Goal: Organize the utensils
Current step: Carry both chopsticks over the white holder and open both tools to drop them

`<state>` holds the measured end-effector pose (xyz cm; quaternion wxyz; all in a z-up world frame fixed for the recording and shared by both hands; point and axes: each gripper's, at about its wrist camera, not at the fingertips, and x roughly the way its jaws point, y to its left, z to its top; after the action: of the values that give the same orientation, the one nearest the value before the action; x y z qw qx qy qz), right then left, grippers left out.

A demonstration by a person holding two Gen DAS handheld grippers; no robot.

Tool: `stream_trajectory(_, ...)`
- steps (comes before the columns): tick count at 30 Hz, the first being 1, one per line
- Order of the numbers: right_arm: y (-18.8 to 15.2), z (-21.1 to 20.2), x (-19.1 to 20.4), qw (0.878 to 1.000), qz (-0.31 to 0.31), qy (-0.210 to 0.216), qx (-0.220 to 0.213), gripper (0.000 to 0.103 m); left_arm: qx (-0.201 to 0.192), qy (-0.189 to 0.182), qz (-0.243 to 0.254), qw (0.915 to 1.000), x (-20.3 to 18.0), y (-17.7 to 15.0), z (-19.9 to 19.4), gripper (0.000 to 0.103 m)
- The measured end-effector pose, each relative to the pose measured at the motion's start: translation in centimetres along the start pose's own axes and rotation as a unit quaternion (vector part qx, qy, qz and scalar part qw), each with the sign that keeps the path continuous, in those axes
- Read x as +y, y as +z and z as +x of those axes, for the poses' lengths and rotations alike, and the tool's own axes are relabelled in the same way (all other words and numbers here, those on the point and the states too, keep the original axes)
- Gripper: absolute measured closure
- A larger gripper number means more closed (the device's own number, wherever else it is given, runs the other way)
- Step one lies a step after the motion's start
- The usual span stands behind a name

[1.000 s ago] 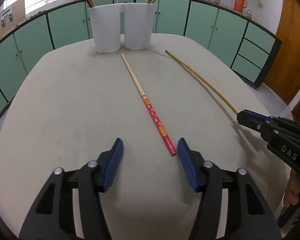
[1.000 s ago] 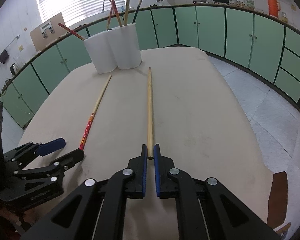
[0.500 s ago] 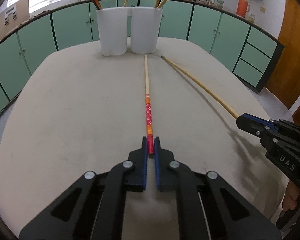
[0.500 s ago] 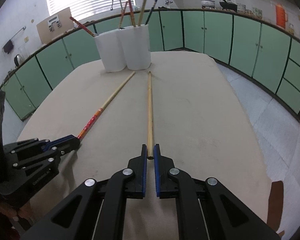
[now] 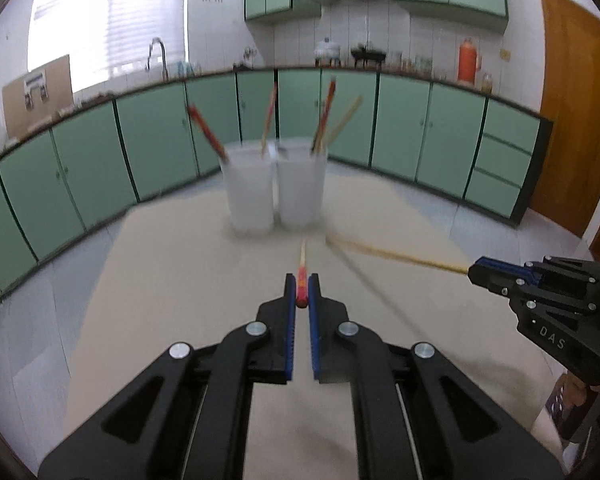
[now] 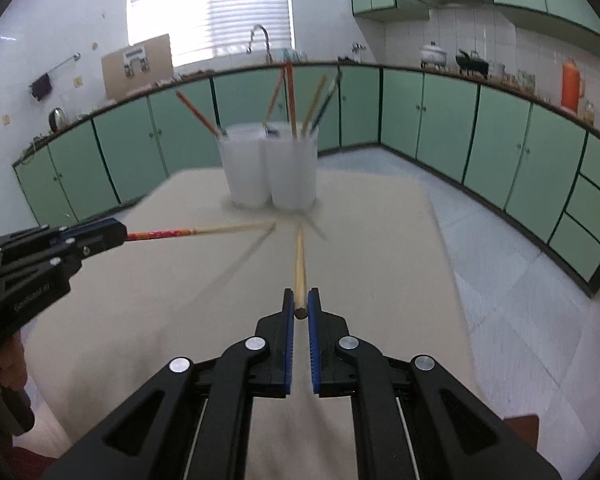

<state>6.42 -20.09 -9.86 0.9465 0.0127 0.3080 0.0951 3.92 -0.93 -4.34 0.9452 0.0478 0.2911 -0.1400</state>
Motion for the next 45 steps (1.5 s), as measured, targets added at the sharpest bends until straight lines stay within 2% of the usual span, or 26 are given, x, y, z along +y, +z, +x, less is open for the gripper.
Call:
stream_trajectory(3,2.2,-1.2,-0.2,1.000,-0.009,0.011,-0.022,0.096,-0.033,-0.004,0.000,0.9994,0.3,2.6,-1.4,0.098)
stream_trajectory(6,4.6,-2.0,-0.3,0.999,-0.018,0.026,-0.039,0.096,-0.050,-0.015,-0.002,0.9986,0.5,4.7,-2.0,0.098)
stream_trajectory(14,10.1,-2.3,0.4,0.996,-0.063,0.057,-0.040,0.096,-0.064,-0.038,0.006,0.9972,0.5,7.8,-2.5,0.098)
stream_trajectory(23,12.2,-2.8,1.7,0.992,-0.095,0.069,-0.043,0.096,-0.074,-0.043,0.016,0.9962,0.4,9.0,-2.5,0.098)
stream_trajectory(33,14.2,-2.9,0.9,0.991,-0.087,0.082,-0.060,0.096,-0.094,-0.037,0.016,0.9947,0.7,10.5,-3.0,0.098)
stream_trajectory(45,20.1,-3.5,1.1,0.985,-0.092,0.092,-0.109,0.096,-0.143,-0.030,0.016,0.9891,1.8,15.7,-3.4,0.098)
